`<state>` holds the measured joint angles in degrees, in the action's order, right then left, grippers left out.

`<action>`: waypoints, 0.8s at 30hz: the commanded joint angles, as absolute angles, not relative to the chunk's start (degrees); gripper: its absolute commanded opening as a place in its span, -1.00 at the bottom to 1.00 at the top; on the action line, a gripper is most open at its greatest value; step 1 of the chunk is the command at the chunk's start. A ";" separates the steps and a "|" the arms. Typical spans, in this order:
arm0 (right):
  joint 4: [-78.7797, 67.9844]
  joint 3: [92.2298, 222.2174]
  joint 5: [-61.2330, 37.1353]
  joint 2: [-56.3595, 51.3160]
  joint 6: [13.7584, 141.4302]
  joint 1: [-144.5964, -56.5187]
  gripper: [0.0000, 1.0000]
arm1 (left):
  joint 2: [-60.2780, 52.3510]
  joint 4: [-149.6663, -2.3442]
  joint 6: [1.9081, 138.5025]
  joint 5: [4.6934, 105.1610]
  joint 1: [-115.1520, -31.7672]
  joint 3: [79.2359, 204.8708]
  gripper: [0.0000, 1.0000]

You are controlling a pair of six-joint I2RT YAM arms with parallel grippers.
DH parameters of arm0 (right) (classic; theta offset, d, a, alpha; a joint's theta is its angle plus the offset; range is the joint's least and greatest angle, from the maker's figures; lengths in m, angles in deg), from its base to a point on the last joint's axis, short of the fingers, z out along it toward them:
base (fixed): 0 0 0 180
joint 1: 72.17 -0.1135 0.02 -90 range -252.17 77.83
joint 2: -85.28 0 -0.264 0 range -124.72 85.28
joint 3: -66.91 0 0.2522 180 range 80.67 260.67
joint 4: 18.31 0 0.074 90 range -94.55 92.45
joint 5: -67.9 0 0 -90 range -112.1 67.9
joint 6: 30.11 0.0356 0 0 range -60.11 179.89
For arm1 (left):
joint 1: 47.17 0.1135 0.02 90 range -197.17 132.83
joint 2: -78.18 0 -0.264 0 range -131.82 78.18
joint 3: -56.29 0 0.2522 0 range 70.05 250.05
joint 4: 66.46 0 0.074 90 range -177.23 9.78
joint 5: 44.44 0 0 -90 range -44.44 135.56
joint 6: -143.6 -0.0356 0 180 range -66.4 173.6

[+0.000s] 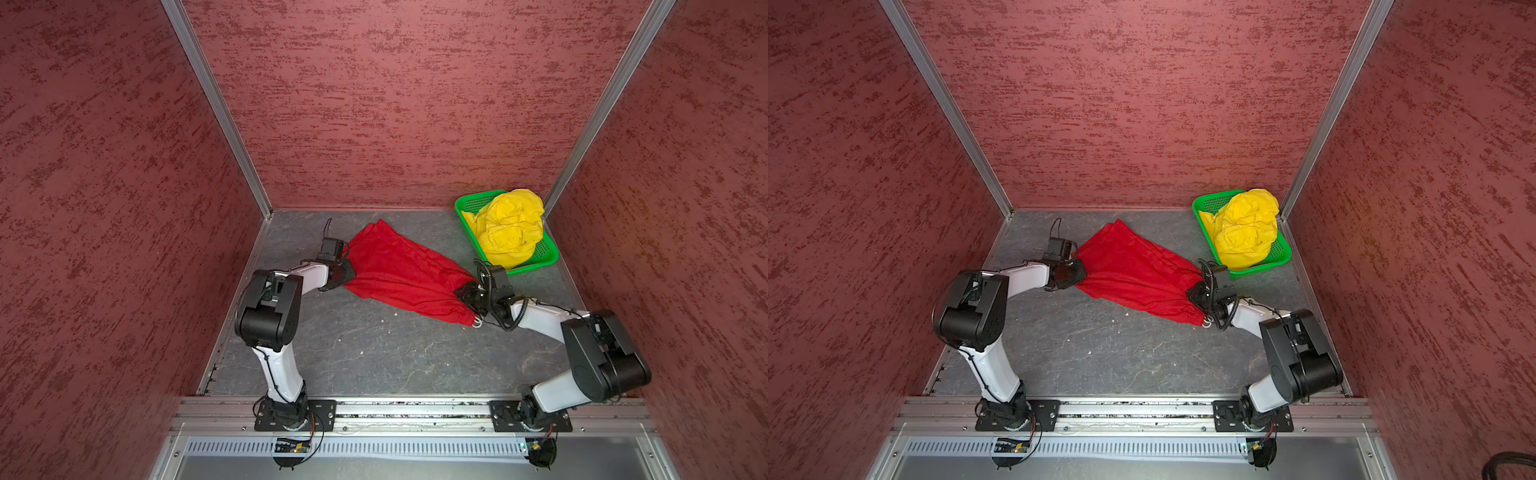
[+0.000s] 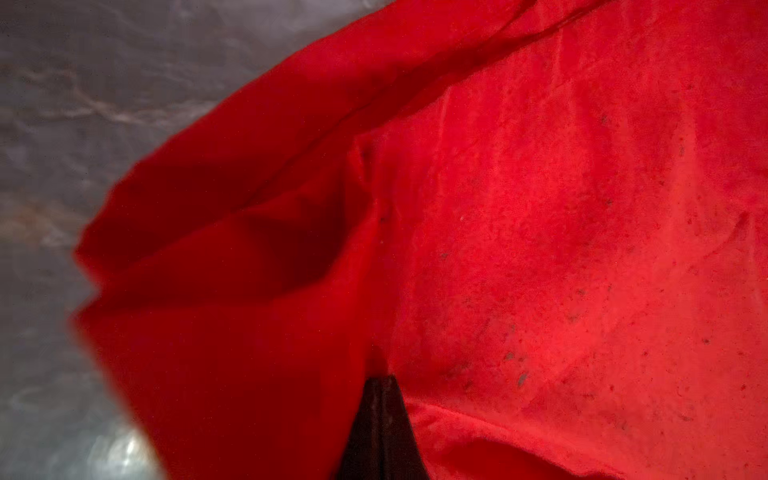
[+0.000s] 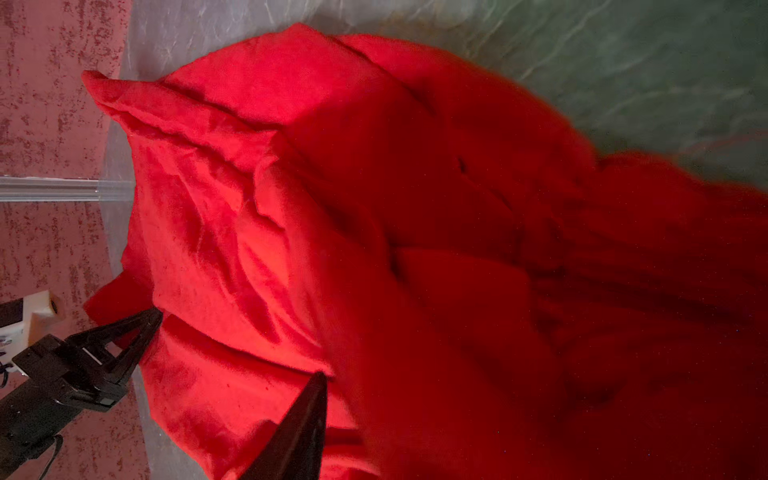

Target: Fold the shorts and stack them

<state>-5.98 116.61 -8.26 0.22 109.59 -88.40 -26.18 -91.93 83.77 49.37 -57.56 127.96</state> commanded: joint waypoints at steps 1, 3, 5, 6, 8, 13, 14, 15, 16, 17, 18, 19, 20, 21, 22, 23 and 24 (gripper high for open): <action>-1.88 117.96 -9.87 6.95 107.16 -90.69 -0.05 | -21.49 -94.46 85.11 48.79 -58.76 124.90 -0.72; 0.92 119.60 -11.29 10.03 106.22 -92.43 -0.04 | -18.44 -94.99 85.09 49.23 -59.83 124.42 -0.58; 1.60 120.69 -11.80 12.06 106.13 -94.84 -0.04 | -16.36 -95.26 84.50 50.40 -60.72 124.86 -0.49; 1.20 121.17 -11.66 12.33 106.22 -96.33 -0.05 | -16.05 -95.51 83.92 51.08 -61.11 125.69 -0.47; -0.14 121.89 -11.27 11.50 106.46 -99.04 -0.06 | -17.00 -95.95 83.00 52.45 -61.66 128.25 -0.48; -5.77 125.47 -10.04 2.45 106.42 -104.52 -0.08 | -25.32 -97.35 81.81 53.29 -62.46 137.40 -0.65; -6.84 126.37 -9.68 -0.49 106.23 -105.07 -0.08 | -27.13 -97.15 82.11 53.38 -62.37 138.65 -0.69; -7.91 127.38 -9.32 -3.04 106.15 -105.50 -0.09 | -28.83 -97.34 82.31 53.75 -62.29 140.00 -0.72; -8.90 128.35 -8.87 -5.33 106.15 -105.66 -0.10 | -30.62 -97.40 82.53 53.87 -62.18 140.91 -0.75; -9.73 128.96 -8.43 -7.11 106.09 -105.66 -0.10 | -31.91 -97.30 82.87 53.79 -62.05 141.35 -0.78; -10.64 129.35 -8.39 -8.94 106.19 -105.66 -0.11 | -32.90 -97.11 83.41 53.78 -61.94 141.25 -0.80; -11.04 129.57 -8.48 -10.59 106.22 -105.67 -0.11 | -33.66 -96.69 83.97 53.96 -61.71 140.78 -0.82; -11.29 129.70 -8.56 -11.72 106.03 -105.66 -0.11 | -34.03 -96.28 84.45 54.05 -61.48 140.04 -0.84; -11.40 129.71 -8.42 -13.00 105.82 -105.66 -0.11 | -34.12 -96.05 84.98 53.99 -61.28 139.11 -0.86; -11.40 129.27 -8.25 -13.87 105.69 -105.66 -0.11 | -33.93 -95.78 85.50 53.73 -61.07 137.73 -0.87; -11.53 128.61 -8.01 -14.49 105.71 -105.66 -0.11 | -33.45 -95.45 85.95 53.67 -60.87 136.23 -0.88; -11.75 127.47 -7.67 -14.83 105.73 -105.66 -0.12 | -32.79 -95.05 86.41 53.57 -60.56 134.44 -0.88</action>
